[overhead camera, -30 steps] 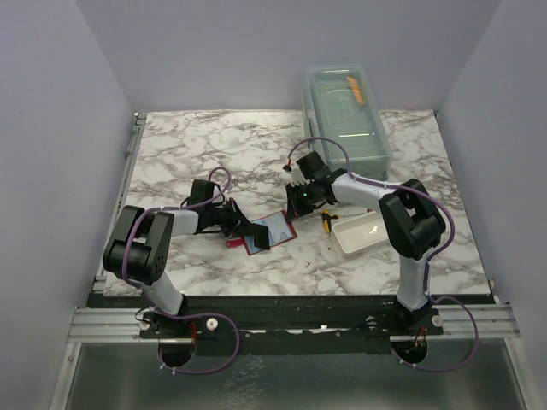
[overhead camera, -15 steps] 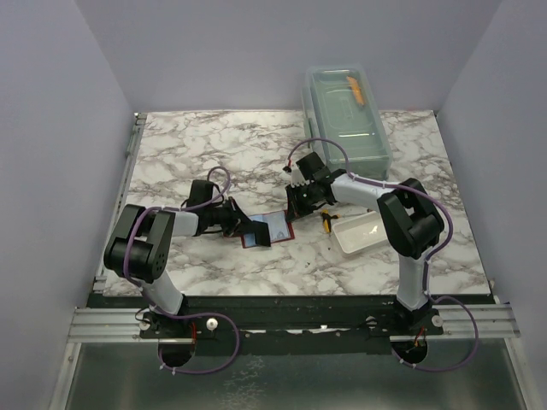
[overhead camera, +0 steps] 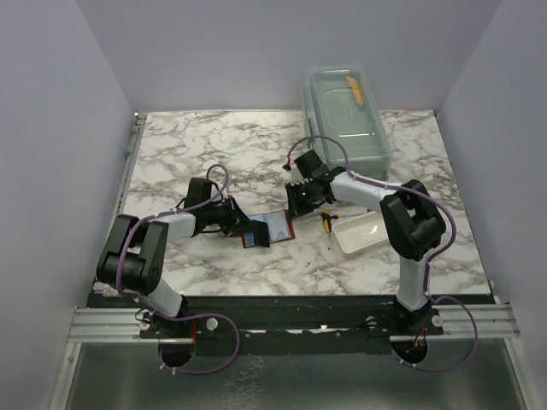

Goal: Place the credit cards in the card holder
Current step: Insert the credit card into the card holder.

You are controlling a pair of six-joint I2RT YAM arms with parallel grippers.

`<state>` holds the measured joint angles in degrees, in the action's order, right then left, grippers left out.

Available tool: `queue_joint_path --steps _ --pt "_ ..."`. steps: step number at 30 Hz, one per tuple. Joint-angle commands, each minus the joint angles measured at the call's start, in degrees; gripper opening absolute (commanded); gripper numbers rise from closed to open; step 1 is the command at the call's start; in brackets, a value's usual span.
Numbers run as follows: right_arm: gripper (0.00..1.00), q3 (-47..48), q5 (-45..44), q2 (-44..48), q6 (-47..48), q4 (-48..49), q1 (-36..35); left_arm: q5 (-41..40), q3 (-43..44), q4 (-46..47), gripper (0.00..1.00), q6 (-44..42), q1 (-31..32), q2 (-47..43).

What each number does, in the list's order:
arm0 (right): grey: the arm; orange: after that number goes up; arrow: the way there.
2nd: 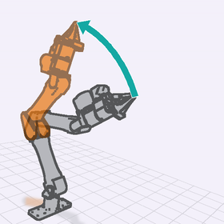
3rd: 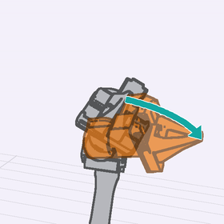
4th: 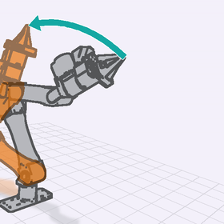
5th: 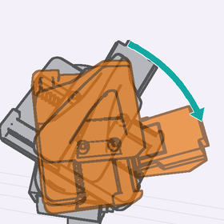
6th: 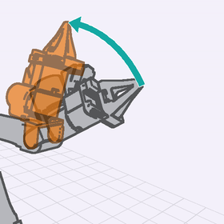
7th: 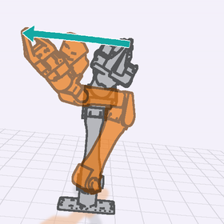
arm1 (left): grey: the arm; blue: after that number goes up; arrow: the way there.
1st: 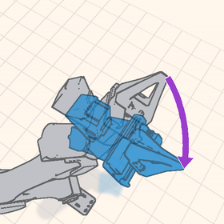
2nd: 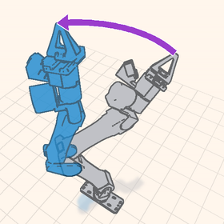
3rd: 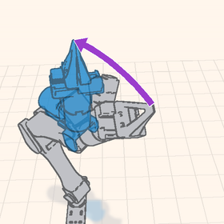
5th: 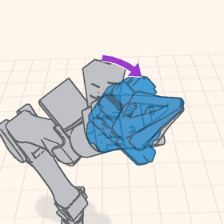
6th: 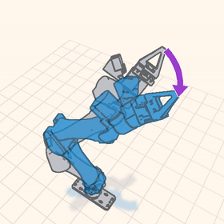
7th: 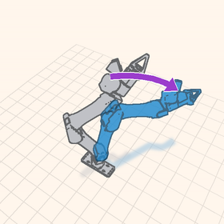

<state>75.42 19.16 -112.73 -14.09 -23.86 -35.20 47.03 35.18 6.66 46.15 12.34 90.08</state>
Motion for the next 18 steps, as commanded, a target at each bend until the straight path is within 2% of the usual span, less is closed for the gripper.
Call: queue_joint_path --steps 1,9,18 --pt "0.06 3.0 -3.3 2.0 -0.7 -3.6 -1.9 1.3 3.4 -3.4 0.0 -3.3 -0.2 2.2" --pt "0.06 2.7 1.3 0.4 -1.6 -1.1 -2.7 2.9 6.1 -3.9 0.0 -4.5 -0.3 7.0" --pt "0.05 2.2 -0.2 -2.7 -0.5 -1.4 -2.7 3.5 6.5 -3.9 0.0 -4.6 -0.6 9.2"
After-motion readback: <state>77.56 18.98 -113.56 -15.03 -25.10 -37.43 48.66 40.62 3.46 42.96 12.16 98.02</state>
